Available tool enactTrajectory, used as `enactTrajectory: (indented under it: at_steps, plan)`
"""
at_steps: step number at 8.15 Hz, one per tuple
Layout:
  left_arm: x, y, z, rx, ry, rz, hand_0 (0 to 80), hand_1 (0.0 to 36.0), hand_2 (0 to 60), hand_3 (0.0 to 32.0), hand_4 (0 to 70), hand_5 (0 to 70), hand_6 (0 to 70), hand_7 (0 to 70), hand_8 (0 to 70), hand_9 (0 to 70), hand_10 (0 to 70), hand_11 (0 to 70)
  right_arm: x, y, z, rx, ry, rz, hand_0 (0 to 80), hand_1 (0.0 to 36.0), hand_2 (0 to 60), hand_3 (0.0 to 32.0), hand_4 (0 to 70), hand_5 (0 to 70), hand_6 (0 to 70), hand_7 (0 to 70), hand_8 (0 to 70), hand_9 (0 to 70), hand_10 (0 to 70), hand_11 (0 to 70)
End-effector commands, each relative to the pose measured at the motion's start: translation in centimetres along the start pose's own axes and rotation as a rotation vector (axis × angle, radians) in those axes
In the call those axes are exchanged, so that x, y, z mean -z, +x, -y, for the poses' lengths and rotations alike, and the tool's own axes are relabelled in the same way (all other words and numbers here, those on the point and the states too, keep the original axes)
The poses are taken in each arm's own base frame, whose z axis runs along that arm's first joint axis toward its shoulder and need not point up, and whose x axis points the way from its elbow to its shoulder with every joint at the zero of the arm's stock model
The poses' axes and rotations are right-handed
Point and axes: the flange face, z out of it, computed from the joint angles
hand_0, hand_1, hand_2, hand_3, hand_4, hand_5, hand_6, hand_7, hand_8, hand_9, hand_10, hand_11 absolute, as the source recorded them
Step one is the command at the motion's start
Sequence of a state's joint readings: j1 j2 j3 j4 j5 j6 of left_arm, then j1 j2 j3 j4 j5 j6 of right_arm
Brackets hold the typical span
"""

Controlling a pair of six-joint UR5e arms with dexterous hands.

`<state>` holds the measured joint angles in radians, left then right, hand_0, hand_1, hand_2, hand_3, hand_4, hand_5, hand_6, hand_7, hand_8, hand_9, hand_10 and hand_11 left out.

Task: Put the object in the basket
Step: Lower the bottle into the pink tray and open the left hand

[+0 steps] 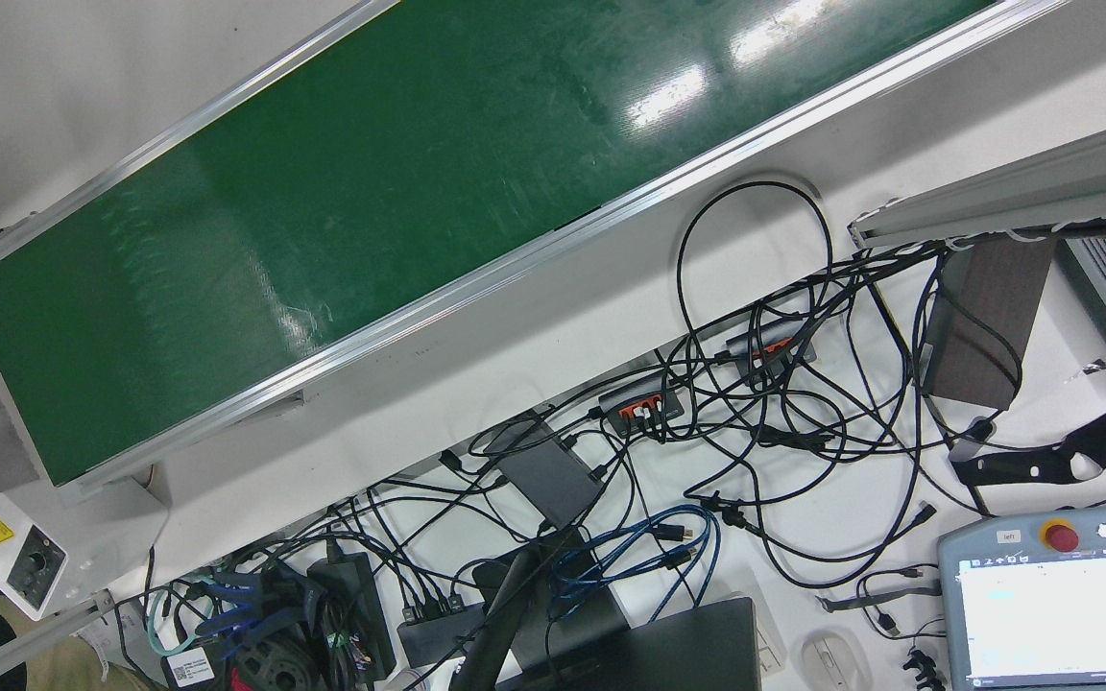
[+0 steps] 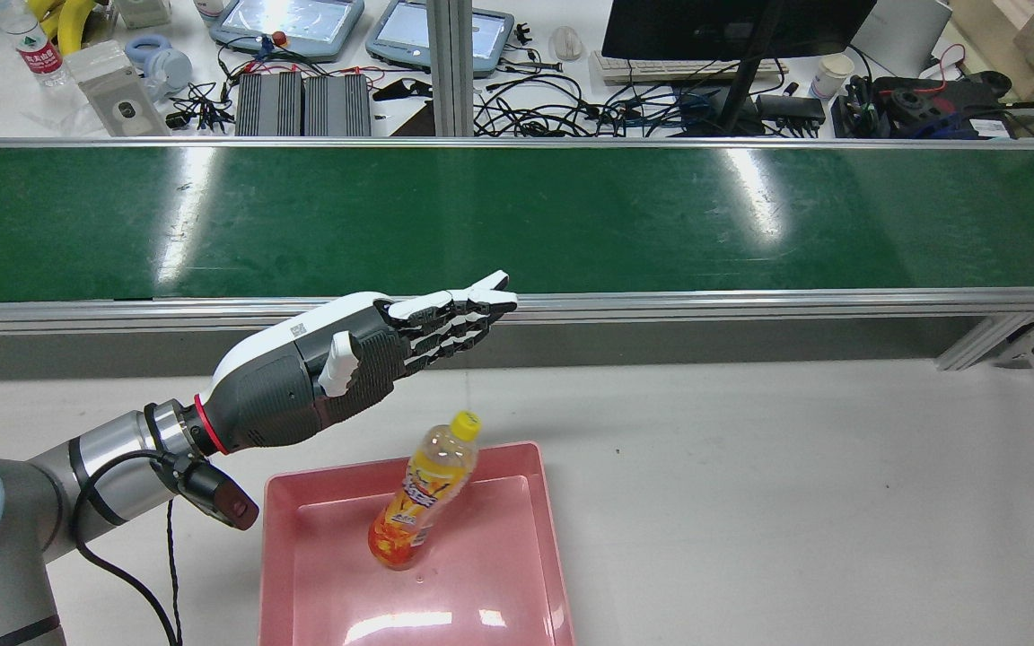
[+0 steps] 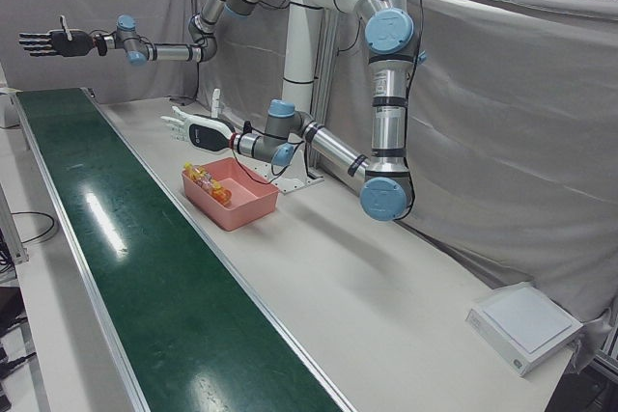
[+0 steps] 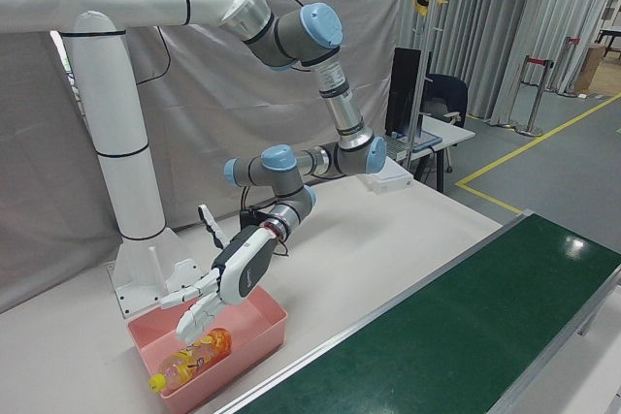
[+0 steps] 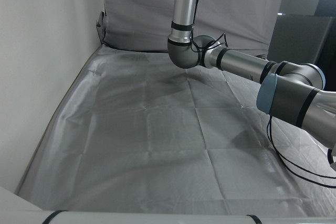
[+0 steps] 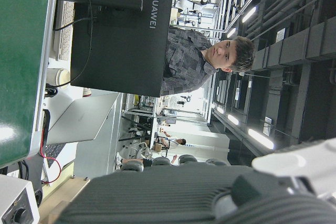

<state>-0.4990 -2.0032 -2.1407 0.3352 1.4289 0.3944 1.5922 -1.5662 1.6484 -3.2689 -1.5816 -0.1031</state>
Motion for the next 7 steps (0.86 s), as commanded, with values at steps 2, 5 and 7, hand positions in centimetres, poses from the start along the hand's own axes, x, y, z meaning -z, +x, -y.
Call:
enactTrajectory:
  at_steps: [2,5,7]
  plan:
    - [-0.21,-0.01,-0.2,0.005,-0.022,0.002,27.8,0.0,0.0,3.6,13.9,15.1,1.9,0.9,5.4,5.5,4.7,6.0,0.0,-0.01,-0.03,0.0,-0.001,0.0,0.0,0.0,0.0,0.0,0.0,0.0,0.0,0.0,0.0,0.0,0.0,0.0]
    - [-0.84,-0.07,-0.98,0.045,-0.092,-0.004,53.7,5.6,0.0,0.0,15.3,21.5,4.5,3.2,7.8,8.7,7.9,12.6,0.0,-0.01,-0.03,0.0,-0.001,0.0,0.0,0.0,0.0,0.0,0.0,0.0,0.0,0.0,0.0,0.0,0.0,0.0]
    - [-0.86,0.07,-0.91,0.045,-0.093,-0.007,54.9,7.4,0.0,0.0,15.4,21.9,5.0,3.6,8.2,9.2,7.8,12.6,0.0,-0.01,-0.03,0.0,-0.001,0.0,0.0,0.0,0.0,0.0,0.0,0.0,0.0,0.0,0.0,0.0,0.0,0.0]
